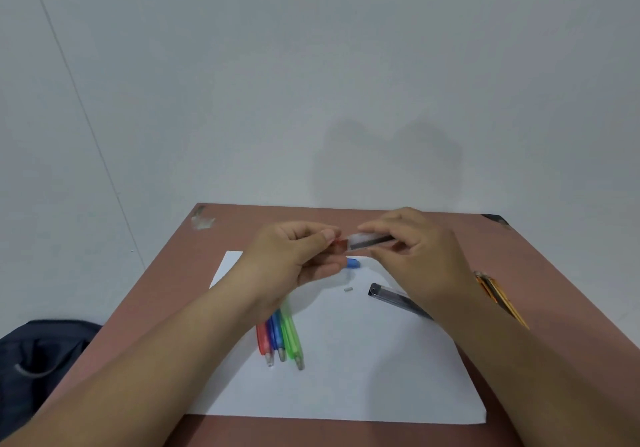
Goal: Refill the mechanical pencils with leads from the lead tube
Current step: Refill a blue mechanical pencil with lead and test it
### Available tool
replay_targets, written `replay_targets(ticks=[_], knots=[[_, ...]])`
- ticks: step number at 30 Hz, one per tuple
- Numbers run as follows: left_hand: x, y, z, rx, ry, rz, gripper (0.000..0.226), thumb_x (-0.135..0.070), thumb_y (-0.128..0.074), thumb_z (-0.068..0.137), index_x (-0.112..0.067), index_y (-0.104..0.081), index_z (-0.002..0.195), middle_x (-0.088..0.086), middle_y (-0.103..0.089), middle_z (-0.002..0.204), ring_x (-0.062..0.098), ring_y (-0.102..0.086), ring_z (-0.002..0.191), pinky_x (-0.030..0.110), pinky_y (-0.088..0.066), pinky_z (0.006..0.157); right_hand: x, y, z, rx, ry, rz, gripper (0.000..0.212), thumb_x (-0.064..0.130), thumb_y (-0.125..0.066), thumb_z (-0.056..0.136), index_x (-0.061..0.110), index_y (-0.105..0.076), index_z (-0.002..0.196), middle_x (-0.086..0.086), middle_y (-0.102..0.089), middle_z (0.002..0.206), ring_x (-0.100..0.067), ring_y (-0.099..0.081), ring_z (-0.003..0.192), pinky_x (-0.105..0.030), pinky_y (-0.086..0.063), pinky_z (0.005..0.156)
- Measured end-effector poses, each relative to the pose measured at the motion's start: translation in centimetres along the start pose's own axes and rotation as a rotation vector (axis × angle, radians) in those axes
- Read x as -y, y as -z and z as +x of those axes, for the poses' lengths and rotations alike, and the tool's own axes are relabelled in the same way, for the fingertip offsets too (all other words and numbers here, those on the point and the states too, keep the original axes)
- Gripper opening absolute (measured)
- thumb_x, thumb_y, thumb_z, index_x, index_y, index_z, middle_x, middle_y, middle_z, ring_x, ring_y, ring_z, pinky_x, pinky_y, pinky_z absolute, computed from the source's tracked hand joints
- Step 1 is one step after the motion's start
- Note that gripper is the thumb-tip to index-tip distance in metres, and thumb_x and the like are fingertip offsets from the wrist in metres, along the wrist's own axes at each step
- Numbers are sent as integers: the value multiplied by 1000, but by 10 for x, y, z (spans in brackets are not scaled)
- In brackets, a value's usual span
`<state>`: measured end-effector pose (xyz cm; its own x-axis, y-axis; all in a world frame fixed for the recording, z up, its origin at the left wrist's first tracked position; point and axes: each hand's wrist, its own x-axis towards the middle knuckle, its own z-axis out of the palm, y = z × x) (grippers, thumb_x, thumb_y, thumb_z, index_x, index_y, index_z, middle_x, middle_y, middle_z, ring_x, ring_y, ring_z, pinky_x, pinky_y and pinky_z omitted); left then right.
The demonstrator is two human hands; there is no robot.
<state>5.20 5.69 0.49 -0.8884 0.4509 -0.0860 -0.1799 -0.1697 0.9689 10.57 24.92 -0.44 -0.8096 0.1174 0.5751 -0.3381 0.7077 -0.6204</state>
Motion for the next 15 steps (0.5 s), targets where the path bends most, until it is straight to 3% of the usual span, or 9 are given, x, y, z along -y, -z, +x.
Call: replay_targets(ticks=[7, 10, 12, 15], knots=[[5, -1, 0, 59, 131, -41, 19, -7, -62, 95, 5, -70, 109, 22, -75, 102, 24, -75, 86, 26, -62, 75, -14, -4, 2, -22, 252, -205, 35, 0, -75, 85, 25, -78, 110, 8, -58, 114, -5, -57, 97, -11, -45, 83], [5, -1, 1, 48, 125, -80, 18, -3, -60, 96, 6, -69, 108, 23, -75, 100, 23, -75, 82, 25, -62, 73, -15, -4, 2, -40, 303, -258, 44, -3, -72, 86, 29, -75, 115, 6, -51, 128, -6, -53, 99, -21, -51, 83], [6, -1, 2, 47, 114, -99, 17, -3, -59, 96, 7, -69, 106, 25, -74, 101, 23, -75, 81, 24, -62, 72, -13, -5, 2, -12, 303, -253, 52, -3, -69, 87, 34, -69, 124, 5, -47, 133, -9, -53, 99, -31, -57, 74], [7, -2, 2, 52, 110, -107, 18, -2, -58, 97, 8, -68, 108, 26, -73, 104, 24, -75, 85, 26, -62, 74, -8, -6, 1, 39, 309, -256, 56, -1, -66, 91, 35, -62, 134, 3, -46, 135, -10, -58, 100, -31, -58, 72]])
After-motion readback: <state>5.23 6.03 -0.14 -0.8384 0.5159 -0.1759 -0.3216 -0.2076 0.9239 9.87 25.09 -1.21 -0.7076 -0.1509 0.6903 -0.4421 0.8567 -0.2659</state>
